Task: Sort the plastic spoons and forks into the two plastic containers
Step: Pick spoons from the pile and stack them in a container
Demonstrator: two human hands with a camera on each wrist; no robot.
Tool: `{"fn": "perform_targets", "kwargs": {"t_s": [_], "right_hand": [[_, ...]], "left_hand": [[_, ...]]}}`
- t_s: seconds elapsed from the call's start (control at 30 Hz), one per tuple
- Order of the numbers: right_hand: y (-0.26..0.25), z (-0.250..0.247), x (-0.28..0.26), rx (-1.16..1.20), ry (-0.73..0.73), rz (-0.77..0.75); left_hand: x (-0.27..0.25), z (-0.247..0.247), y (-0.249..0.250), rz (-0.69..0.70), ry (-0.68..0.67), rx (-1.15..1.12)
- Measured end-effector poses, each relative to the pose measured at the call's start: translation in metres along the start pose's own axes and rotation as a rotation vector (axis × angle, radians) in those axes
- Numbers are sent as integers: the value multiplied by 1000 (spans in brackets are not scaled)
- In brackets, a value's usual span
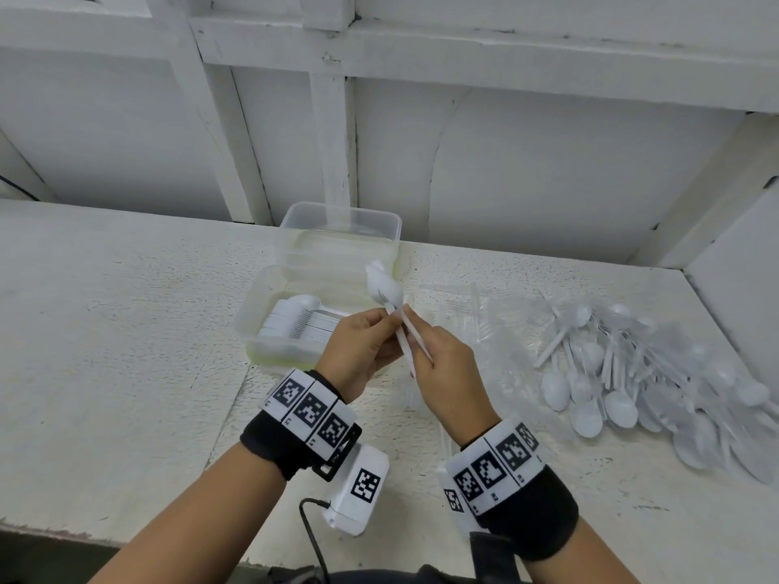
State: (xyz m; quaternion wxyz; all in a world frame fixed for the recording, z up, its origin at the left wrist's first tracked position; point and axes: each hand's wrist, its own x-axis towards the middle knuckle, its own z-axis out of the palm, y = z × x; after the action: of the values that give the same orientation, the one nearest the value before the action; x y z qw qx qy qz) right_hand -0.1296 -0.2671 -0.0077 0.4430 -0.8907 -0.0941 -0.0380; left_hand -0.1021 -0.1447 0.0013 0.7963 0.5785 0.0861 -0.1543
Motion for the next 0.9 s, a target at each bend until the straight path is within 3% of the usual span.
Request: {"fn": "perform_targets", "kwargs": {"t_s": [0.13,0.23,0.33,0.4,0.5,0.7,0.9], "right_hand": [[-6,-5,1,238,-95,139],[-10,-12,0,224,-163,142],[-8,-20,3,74,-9,102],[-8,-26,5,100,94,143],[-14,-31,5,177,105,215],[-3,-9,10,-23,148,114],[-9,4,5,-149,38,9]], "left_hand": [[-2,-3,2,-39,-49,-99],[-3,-4,3,-60,-57,-95],[-3,-6,3,-60,-30,-79],[-2,-6,4,-52,-8,-94],[-2,-4,5,-44,4,-130],[-2,2,4,-30,8,-154],[-5,3,3,-40,6,-139]]}}
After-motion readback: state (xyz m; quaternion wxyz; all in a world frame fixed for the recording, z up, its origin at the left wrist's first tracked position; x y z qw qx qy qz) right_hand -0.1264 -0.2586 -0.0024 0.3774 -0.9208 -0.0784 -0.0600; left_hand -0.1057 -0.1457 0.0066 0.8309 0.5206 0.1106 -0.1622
